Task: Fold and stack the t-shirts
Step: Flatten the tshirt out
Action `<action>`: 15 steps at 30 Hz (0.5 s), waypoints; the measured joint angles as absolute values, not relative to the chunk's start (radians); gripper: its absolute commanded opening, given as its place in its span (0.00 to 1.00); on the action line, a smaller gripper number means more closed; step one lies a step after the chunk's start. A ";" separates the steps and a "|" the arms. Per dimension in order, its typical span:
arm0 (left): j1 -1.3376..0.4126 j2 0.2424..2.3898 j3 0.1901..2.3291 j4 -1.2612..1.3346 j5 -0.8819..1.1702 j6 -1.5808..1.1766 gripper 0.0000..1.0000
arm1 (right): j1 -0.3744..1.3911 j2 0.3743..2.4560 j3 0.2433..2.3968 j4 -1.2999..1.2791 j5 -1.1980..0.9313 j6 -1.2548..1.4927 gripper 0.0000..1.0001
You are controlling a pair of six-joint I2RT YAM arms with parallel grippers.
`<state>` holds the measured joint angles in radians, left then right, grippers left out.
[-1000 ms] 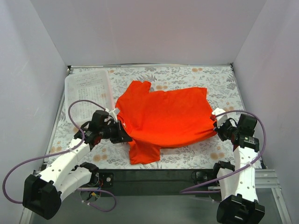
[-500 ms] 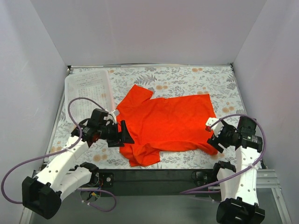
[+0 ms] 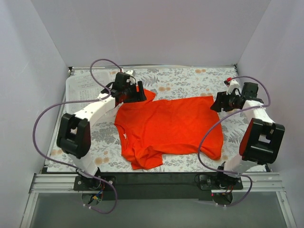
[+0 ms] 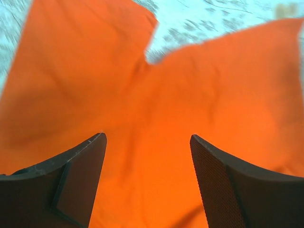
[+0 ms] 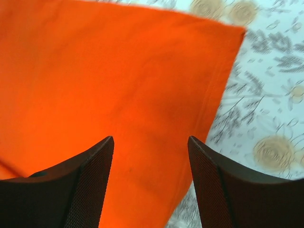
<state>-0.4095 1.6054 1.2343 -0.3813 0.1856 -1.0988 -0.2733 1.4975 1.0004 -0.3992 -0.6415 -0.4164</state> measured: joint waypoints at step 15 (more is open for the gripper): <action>-0.293 2.140 1.652 -0.280 0.083 -0.962 0.60 | -0.258 2.039 1.452 -0.207 -0.518 -0.097 0.52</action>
